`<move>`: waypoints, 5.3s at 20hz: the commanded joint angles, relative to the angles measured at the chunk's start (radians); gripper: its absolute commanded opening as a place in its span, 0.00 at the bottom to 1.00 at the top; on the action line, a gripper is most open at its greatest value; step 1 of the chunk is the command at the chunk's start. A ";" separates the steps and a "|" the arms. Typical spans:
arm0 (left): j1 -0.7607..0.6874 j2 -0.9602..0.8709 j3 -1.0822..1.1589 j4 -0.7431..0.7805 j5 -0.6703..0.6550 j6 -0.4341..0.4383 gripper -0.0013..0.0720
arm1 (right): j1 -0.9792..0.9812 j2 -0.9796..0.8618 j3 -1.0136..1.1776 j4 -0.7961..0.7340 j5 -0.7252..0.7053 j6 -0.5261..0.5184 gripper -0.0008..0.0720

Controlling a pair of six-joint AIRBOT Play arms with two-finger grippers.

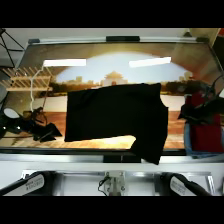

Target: Fold the shirts.

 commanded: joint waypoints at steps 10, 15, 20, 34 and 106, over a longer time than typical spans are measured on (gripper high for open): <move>-0.081 -0.008 -0.155 -0.175 0.269 0.034 0.72 | -0.025 0.023 -0.032 0.068 0.003 -0.028 0.71; -0.109 -0.020 -0.153 -0.204 0.258 0.040 0.06 | -0.025 0.022 -0.110 0.069 -0.018 -0.053 0.71; -0.109 0.006 -0.153 -0.203 0.214 0.071 0.06 | -0.025 -0.007 -0.338 0.141 -0.206 -0.079 0.71; -0.111 0.056 -0.145 -0.204 0.216 0.052 0.06 | -0.024 -0.179 -0.355 0.323 -0.407 -0.117 0.10; -0.191 -0.540 0.698 0.142 0.031 0.021 0.06 | 0.288 -0.497 0.256 -0.032 -0.268 0.076 0.15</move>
